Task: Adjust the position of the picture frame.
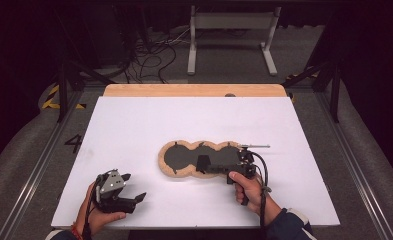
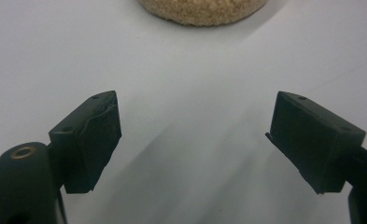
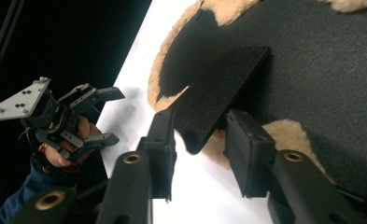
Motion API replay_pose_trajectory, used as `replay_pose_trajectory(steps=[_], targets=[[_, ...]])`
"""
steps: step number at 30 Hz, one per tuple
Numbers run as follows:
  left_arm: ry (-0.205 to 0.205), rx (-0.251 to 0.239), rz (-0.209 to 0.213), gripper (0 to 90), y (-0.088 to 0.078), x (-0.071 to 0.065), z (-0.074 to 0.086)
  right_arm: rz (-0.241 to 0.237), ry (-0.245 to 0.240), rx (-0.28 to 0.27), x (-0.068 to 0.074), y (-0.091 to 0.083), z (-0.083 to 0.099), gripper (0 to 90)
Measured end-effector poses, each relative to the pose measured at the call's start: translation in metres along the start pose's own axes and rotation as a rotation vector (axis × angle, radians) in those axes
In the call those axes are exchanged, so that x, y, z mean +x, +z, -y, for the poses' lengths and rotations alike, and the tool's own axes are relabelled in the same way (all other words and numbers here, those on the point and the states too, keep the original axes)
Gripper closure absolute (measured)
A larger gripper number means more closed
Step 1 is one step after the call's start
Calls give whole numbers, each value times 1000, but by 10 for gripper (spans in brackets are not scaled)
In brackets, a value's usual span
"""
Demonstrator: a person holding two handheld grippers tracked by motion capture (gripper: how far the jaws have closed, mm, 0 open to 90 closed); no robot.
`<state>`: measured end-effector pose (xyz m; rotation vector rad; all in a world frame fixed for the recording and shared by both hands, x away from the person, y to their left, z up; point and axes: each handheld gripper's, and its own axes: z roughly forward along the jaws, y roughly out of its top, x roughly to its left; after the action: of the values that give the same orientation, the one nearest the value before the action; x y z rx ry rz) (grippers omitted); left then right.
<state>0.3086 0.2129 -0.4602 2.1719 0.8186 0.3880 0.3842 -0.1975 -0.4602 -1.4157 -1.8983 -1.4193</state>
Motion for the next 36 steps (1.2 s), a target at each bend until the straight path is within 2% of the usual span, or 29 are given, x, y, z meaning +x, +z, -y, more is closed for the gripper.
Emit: replay_pose_trajectory(steps=[7, 8, 10, 12, 15, 17, 21, 22, 23, 24, 26, 27, 30, 32, 36], targets=[[-28, -9, 10, 169, 10, 8, -12, 10, 41, -7, 3, 7, -3, 616], [-26, -13, 17, 169, 12, 11, -14, 6, 41, -6, 2, 9, -3, 608], [-54, -23, 41, 166, 17, 15, -20, 2, 50, -5, 2, 11, -4, 601], [-56, -19, 43, 166, 20, 17, -23, 3, 53, -4, 2, 11, -4, 600], [-69, -19, 56, 173, 32, 22, -33, -7, 58, 1, 1, 13, -5, 603], [-78, -23, 60, 177, 41, 26, -41, -25, 84, 4, -2, 14, -6, 612], [-114, -22, 80, 178, 55, 34, -53, -23, 75, 7, -2, 14, -6, 614], [-129, -25, 99, 178, 59, 37, -55, -20, 72, 5, -2, 14, -6, 614], [-158, -9, 118, 176, 68, 42, -59, -19, 71, 7, -1, 14, -6, 615], [-158, -9, 118, 159, 68, 42, -59, -19, 71, 7, -1, 14, -6, 615], [-200, -11, 157, 139, 77, 48, -64, -19, 64, 9, -1, 14, -6, 617], [-212, -10, 161, 142, 79, 49, -66, -15, 58, 14, -1, 14, -6, 617], [-224, -1, 183, 146, 86, 52, -68, -18, 47, 16, -1, 14, -6, 622], [-246, 6, 213, 147, 91, 54, -70, -19, 44, 19, -1, 14, -6, 622], [-231, 15, 236, 159, 97, 51, -76, -20, 24, 26, -1, 14, -7, 623]])
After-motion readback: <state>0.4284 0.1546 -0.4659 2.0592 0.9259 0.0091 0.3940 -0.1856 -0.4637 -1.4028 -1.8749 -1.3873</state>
